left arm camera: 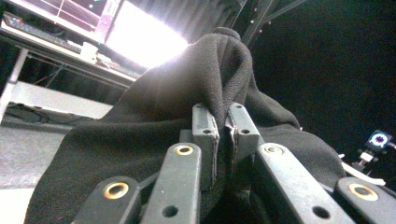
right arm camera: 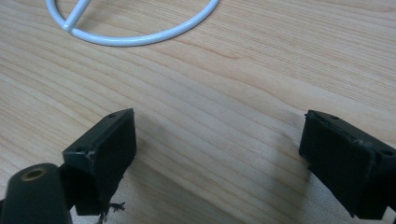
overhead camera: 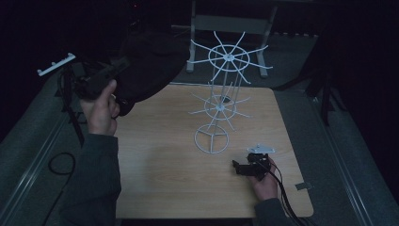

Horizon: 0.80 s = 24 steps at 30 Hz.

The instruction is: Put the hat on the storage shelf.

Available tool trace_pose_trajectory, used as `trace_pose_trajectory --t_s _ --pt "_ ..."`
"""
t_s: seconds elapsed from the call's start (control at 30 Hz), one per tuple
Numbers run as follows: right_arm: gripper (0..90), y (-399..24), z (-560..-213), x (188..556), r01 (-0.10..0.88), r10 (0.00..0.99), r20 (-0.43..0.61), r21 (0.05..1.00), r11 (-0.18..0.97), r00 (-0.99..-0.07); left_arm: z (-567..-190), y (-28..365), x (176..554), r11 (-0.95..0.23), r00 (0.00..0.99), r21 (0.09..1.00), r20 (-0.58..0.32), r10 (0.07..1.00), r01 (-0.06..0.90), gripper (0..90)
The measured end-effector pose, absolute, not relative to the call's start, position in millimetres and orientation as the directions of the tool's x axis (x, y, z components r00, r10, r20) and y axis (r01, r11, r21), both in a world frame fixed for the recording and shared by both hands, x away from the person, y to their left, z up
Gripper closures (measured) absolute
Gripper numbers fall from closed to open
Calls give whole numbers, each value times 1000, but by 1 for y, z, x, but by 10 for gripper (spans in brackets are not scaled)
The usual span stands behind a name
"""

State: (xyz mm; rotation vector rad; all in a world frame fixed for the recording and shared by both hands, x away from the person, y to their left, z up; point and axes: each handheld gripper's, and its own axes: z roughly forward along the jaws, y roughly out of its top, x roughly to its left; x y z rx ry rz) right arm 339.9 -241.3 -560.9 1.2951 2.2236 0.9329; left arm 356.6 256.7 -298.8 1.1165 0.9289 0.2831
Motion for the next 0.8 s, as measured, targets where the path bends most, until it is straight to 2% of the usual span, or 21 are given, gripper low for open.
trace_pose_trajectory --t_s 0.8 --pt "107 -241 -561 340 604 872 -10 717 348 -490 -297 262 355 517 647 822 -532 547 239 848"
